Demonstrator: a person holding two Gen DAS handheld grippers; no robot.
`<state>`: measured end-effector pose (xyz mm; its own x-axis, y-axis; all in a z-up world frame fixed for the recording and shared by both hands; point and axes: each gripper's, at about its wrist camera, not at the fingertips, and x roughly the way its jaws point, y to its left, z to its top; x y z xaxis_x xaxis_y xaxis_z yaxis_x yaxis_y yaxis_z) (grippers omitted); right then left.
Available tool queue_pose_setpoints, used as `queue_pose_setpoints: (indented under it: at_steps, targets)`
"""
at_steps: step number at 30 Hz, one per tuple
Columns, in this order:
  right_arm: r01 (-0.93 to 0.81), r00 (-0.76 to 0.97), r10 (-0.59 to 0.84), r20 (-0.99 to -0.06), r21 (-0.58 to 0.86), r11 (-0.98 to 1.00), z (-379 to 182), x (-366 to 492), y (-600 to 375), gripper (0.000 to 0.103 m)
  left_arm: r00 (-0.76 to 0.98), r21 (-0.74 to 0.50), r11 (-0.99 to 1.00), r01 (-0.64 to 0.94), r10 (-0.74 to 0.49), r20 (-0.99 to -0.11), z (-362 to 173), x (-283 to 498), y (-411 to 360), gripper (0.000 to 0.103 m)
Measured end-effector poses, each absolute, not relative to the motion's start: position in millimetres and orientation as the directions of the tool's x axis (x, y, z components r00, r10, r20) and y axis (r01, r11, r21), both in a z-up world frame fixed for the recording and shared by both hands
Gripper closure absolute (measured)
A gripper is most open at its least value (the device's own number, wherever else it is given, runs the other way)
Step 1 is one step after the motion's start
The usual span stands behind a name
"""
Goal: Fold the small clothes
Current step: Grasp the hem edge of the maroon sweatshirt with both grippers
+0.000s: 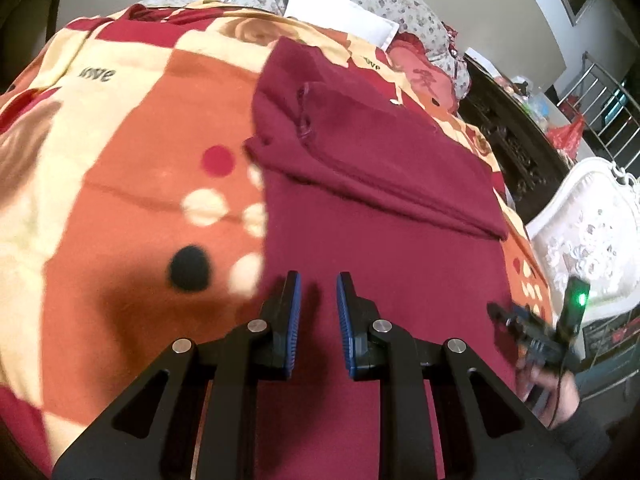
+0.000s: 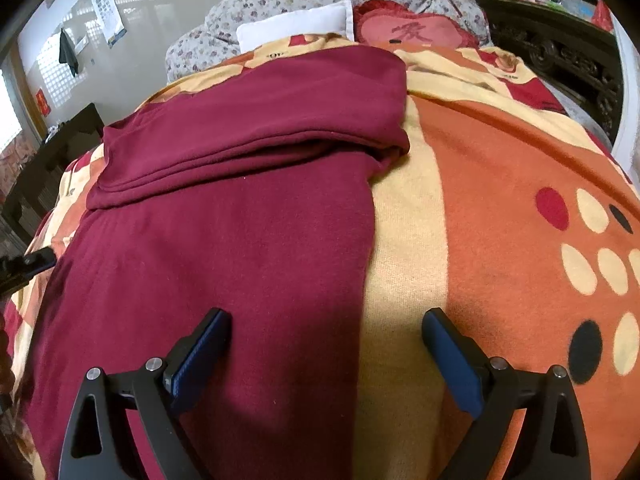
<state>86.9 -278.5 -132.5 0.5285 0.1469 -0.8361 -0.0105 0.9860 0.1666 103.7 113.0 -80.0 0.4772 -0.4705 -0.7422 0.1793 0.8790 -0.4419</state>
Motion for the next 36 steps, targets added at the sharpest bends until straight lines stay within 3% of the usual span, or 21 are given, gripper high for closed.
queue_pose_setpoints:
  at_steps: [3, 11, 15, 18, 23, 29, 34, 36]
  targets:
    - [-0.022, 0.561, 0.15, -0.814, 0.166, 0.986, -99, 67, -283, 0.015, 0.441, -0.44, 0.877, 0.193, -0.478, -0.76, -79, 81, 130, 0.086]
    - [-0.075, 0.653, 0.209, -0.728, 0.213, 0.974, -45, -66, -294, 0.015, 0.367, -0.363, 0.83, 0.423, -0.523, -0.769, -79, -26, 127, 0.086]
    - [-0.055, 0.667, 0.234, -0.708, 0.266, 0.962, -47, -106, -294, 0.015, 0.352, -0.387, 0.834, 0.394, -0.526, -0.774, -95, -50, 127, 0.086]
    - [-0.056, 0.686, 0.225, -0.692, 0.258, 0.964, -47, -122, -289, 0.015, 0.357, -0.465, 0.801, 0.376, -0.589, -0.725, -101, -57, 133, 0.072]
    - [-0.057, 0.685, 0.243, -0.686, 0.283, 0.957, -49, -127, -285, 0.015, 0.359, -0.564, 0.764, 0.314, -0.645, -0.675, -102, -53, 147, 0.072]
    - [-0.058, 0.679, 0.247, -0.691, 0.286, 0.957, -53, -127, -287, 0.015, 0.437, -0.401, 0.871, 0.284, -0.49, -0.755, -93, -71, 152, 0.071]
    - [-0.047, 0.682, 0.239, -0.691, 0.284, 0.958, -54, -130, -291, 0.015, 0.376, -0.497, 0.816, 0.295, -0.577, -0.725, -99, -59, 139, 0.057]
    - [-0.033, 0.685, 0.234, -0.69, 0.291, 0.956, -53, -136, -294, 0.015, 0.375, -0.508, 0.812, 0.288, -0.584, -0.72, -99, -53, 131, 0.056]
